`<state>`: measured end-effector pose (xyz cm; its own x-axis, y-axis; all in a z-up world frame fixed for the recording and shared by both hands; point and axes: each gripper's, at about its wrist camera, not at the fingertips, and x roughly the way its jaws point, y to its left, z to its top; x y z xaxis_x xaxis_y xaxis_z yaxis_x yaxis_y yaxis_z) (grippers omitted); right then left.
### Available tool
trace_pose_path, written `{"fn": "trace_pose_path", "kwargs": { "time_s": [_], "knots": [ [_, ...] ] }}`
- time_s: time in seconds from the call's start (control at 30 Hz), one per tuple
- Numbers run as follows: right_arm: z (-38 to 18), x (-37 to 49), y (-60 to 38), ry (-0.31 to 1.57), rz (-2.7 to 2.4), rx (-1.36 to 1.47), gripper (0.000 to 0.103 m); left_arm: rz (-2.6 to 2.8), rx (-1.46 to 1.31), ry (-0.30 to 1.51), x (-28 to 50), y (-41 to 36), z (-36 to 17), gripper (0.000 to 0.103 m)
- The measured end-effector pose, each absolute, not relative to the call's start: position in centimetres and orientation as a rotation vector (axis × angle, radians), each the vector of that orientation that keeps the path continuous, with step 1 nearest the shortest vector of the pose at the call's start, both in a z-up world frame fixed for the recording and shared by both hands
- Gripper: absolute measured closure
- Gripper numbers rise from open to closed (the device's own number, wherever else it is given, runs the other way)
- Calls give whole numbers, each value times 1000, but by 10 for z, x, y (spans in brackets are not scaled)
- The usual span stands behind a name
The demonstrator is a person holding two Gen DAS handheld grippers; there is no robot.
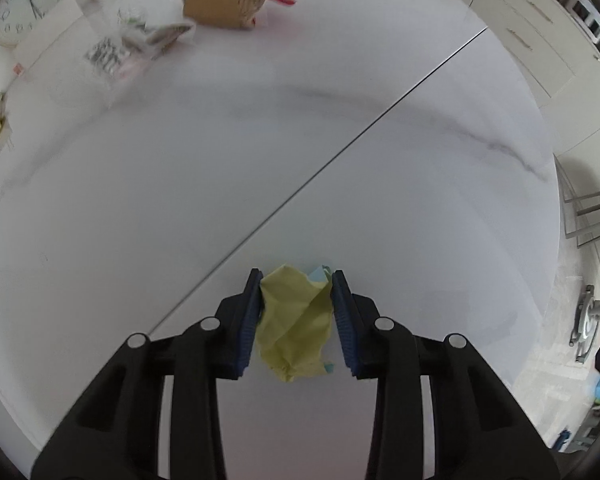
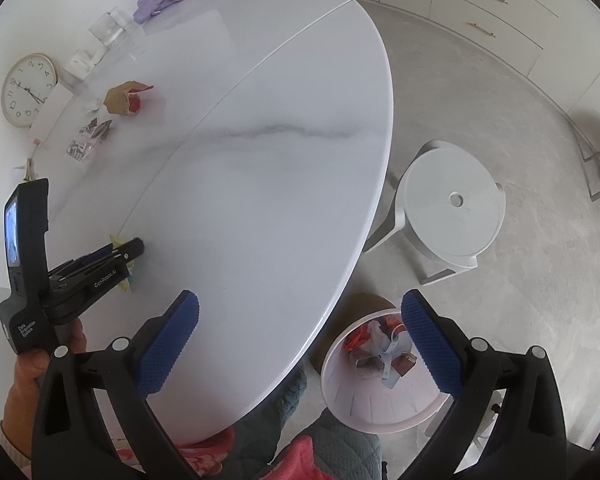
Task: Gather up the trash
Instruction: 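Grasp the brown cardboard piece with the right tool, then carry the yellow paper and cardboard over the white bin and release both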
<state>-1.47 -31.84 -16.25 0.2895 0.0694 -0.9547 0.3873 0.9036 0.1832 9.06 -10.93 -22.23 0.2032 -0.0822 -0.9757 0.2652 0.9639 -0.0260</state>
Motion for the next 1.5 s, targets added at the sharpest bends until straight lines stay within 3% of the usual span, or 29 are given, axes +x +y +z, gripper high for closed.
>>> {"fn": "trace_pose_path", "kwargs": {
  "time_s": [0.33, 0.7, 1.13, 1.23, 1.4, 1.5],
  "knots": [
    [-149, 17, -298, 1264, -131, 344, 2, -220, 67, 1335, 90, -72, -191, 69],
    [-141, 174, -201, 1222, 116, 89, 3, -108, 19, 1280, 148, 15, -164, 69],
    [-202, 341, -116, 1320, 331, -419, 5, -96, -38, 1251, 199, 60, -174, 68],
    [-212, 359, -109, 1328, 359, -491, 13, -97, -46, 1255, 205, 59, -177, 68],
    [-220, 374, -107, 1388, 417, -457, 52, -91, -56, 1259, 213, 57, -182, 68],
    [-216, 370, -121, 1392, 400, -384, 61, -93, -49, 1241, 215, 54, -180, 68]
  ]
}}
